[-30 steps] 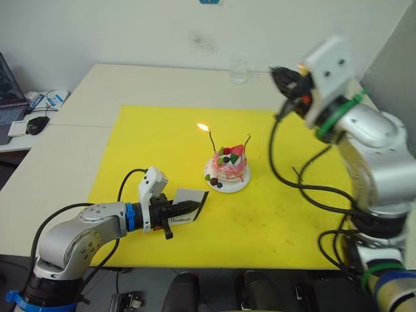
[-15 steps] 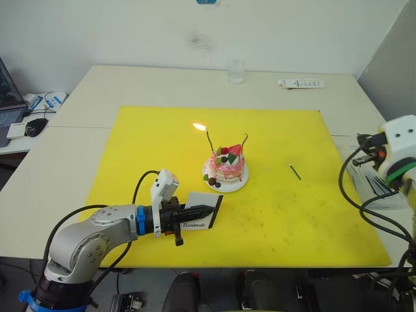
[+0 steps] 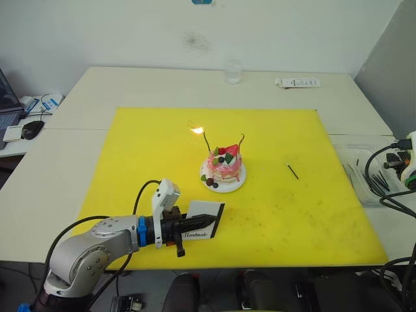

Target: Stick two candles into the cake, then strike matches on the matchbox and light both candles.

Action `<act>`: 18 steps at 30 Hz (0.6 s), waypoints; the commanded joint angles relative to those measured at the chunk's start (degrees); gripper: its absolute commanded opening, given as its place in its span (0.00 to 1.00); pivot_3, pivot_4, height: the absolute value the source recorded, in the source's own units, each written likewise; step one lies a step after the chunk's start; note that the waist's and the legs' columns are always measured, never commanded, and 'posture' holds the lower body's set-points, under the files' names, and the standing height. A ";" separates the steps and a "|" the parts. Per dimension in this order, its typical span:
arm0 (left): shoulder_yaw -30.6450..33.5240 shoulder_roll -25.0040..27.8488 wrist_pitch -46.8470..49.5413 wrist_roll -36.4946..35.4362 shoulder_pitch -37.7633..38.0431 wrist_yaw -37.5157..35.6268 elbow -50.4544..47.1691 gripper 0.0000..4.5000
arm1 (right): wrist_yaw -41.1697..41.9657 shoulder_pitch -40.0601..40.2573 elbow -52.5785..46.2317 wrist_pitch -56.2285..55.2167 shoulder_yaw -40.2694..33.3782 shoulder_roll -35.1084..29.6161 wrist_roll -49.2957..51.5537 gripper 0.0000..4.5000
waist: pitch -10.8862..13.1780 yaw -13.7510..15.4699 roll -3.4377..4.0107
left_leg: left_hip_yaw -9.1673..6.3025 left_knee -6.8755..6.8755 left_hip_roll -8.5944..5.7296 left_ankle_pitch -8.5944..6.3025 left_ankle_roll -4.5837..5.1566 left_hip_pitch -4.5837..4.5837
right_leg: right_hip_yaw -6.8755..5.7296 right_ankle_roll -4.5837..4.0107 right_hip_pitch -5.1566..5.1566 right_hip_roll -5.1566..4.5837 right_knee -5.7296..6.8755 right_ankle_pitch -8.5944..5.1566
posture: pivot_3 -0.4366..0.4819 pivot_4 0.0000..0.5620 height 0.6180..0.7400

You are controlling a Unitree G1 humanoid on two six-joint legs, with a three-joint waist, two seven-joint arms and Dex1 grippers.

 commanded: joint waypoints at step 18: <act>0.81 1.21 -2.08 -0.25 -0.78 -0.36 -0.18 0.00 | 11.62 16.22 -35.84 -3.32 -2.65 0.70 16.57 0.99 | -0.02 0.03 0.09 | -0.13 0.00 0.09 0.00 0.00 0.01 | -0.10 0.02 0.04 0.00 0.00 -0.01 | 0.48 0.27 1.00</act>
